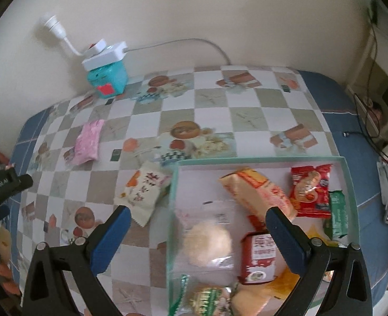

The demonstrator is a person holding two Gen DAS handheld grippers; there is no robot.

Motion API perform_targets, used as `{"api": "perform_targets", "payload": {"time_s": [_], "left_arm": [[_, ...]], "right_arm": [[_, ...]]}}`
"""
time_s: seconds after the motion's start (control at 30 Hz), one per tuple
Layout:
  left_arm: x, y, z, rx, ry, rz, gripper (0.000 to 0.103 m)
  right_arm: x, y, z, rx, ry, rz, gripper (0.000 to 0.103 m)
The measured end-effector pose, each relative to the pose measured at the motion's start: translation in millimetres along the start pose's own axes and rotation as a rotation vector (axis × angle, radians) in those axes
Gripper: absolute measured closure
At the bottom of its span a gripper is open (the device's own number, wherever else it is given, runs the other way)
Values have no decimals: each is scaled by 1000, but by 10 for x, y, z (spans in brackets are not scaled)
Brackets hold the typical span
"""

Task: Organize snacks
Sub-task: 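Withdraw both tools from the tray toward the pink pack and white pack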

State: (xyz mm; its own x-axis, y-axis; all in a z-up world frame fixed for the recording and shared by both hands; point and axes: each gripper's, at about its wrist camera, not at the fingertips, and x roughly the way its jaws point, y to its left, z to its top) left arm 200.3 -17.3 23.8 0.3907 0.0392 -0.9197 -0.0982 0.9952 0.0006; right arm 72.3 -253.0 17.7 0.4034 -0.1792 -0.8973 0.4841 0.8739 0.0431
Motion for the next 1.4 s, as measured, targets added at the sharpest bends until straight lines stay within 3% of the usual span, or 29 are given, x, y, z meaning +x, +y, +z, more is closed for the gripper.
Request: {"api": "perform_targets", "payload": {"time_s": [0.3,0.53,0.8,0.97,1.4], "left_arm": [[99,371,131,-73,20,-29,9],[227,469,148,-88,42,-30,9],[439,389,131,-57,81,-41,9],[551,241,96,-9,100,-50,9],[571,15,59,81,102,-86,9]], "right_arm": [[96,202,-22,-27,16,-21,0],[132,135,9,-3,-5,-27,0],[193,-32,67,55,-30,-10,0],[256,55,74,60,-29,52,0],[483,392,-17,-24,11,5,0]]}}
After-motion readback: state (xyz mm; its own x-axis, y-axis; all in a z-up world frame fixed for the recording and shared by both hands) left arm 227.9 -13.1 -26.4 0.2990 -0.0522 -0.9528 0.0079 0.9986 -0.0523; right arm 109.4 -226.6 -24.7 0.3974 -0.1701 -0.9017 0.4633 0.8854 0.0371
